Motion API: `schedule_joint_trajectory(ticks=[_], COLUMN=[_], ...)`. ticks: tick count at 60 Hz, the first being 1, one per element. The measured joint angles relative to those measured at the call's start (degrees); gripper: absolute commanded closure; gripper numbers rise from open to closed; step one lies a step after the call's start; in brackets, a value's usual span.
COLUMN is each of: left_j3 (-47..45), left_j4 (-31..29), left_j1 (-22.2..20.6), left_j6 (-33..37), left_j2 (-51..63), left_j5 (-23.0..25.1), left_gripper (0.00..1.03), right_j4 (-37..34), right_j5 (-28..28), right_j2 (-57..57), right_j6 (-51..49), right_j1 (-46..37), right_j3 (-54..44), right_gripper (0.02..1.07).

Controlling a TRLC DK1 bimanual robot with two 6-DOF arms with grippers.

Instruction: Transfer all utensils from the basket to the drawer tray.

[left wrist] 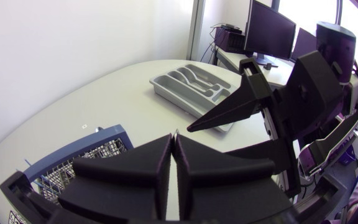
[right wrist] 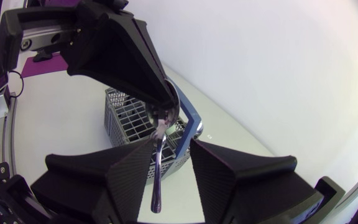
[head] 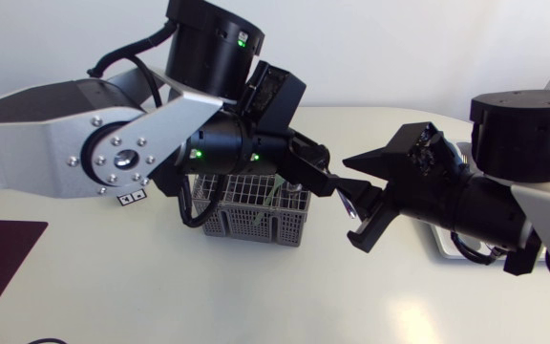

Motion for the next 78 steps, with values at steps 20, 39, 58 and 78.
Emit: schedule_joint_trajectory(ticks=[20, 39, 58, 78], left_j3=[0.81, 0.85, 0.98, 4.87], left_j4=[-0.48, -0.42, -0.63, 0.33], left_j1=[0.00, -0.02, -0.11, 1.01], left_j6=[-1.84, -1.97, -1.97, -1.97], left_j2=[0.26, 0.26, 0.26, -1.07], left_j5=[-0.37, -0.39, -0.55, -1.46], left_gripper=[1.00, 1.00, 0.57, 0.20], right_j4=[3.04, 3.87, 3.28, -2.14], right_j5=[3.26, 4.07, 3.28, -1.38], right_j2=[3.89, 4.96, 5.05, 4.42], right_j6=[-0.55, -1.18, -1.36, -1.62], right_j1=[2.54, 2.58, 2.58, 2.05], right_j3=[-0.04, -0.04, -0.04, -0.04], right_gripper=[0.82, 1.01, 1.01, 1.01])
